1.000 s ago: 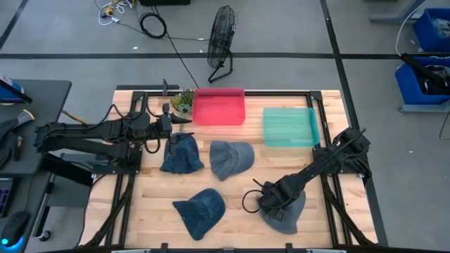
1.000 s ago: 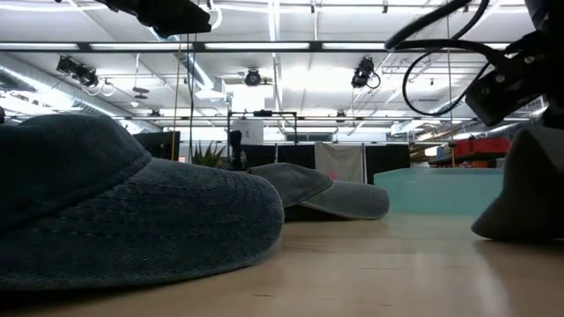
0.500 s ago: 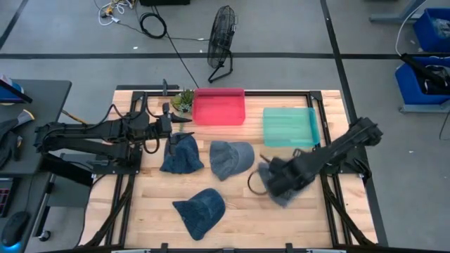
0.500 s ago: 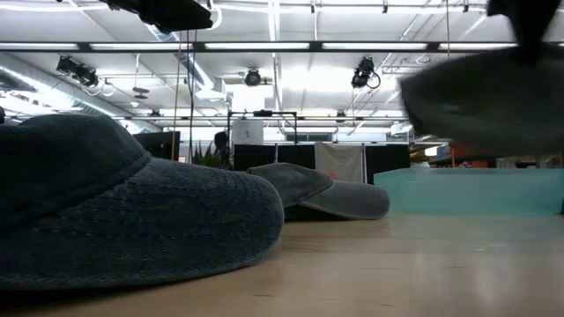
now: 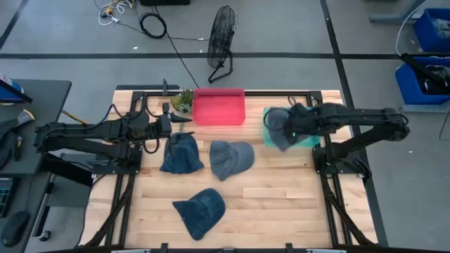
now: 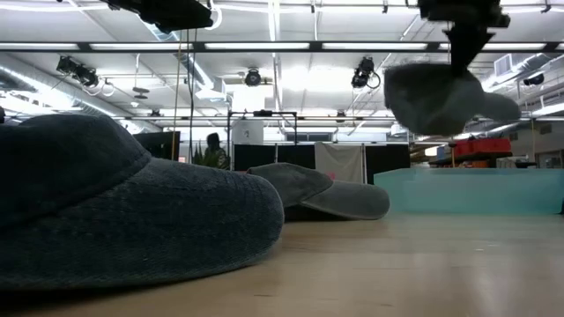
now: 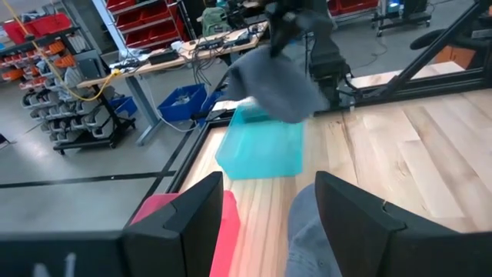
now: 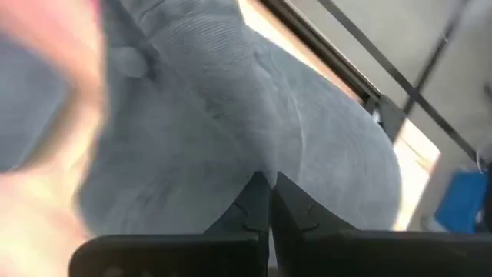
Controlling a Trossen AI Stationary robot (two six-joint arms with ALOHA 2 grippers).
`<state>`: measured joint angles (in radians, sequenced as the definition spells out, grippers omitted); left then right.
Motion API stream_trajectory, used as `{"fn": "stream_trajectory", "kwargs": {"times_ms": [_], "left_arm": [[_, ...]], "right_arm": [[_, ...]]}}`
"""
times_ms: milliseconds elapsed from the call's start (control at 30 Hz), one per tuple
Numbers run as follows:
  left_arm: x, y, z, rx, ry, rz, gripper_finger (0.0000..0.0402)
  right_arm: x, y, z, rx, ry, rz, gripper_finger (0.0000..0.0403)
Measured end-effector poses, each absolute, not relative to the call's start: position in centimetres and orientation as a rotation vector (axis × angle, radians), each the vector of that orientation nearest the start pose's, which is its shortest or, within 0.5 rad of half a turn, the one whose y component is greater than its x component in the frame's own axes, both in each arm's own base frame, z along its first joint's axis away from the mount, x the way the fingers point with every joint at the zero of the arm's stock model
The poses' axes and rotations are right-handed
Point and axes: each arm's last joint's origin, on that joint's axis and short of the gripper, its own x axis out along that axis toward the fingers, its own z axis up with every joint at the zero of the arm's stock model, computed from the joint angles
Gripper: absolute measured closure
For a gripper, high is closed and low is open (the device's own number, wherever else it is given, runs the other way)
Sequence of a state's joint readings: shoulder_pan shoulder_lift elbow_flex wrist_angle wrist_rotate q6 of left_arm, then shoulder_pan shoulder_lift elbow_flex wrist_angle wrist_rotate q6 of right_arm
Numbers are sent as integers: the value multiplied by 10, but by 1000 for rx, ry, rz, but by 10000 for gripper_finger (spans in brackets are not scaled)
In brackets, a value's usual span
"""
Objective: Pick & Place hat
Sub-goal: Put the bottom gray cap into the green bin
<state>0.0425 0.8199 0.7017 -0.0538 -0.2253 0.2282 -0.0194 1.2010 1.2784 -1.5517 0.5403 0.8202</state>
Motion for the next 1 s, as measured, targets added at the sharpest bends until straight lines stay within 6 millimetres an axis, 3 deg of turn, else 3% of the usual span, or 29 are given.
{"fn": "stream_trajectory", "kwargs": {"times_ms": [333,567,767,1000], "left_arm": [[184,14,310,203,200,249,191],[184,14,310,201,200,249,191],[184,14,310,200,199,249,191],[184,14,309,160,208,252,191]], "right_arm": [[152,-70,278,348,1241,-1250,399],[161,-90,230,328,1185,-1163,399],[164,-100,216,353,1150,-1082,398],[145,-106,212,463,1230,-1226,398]]}}
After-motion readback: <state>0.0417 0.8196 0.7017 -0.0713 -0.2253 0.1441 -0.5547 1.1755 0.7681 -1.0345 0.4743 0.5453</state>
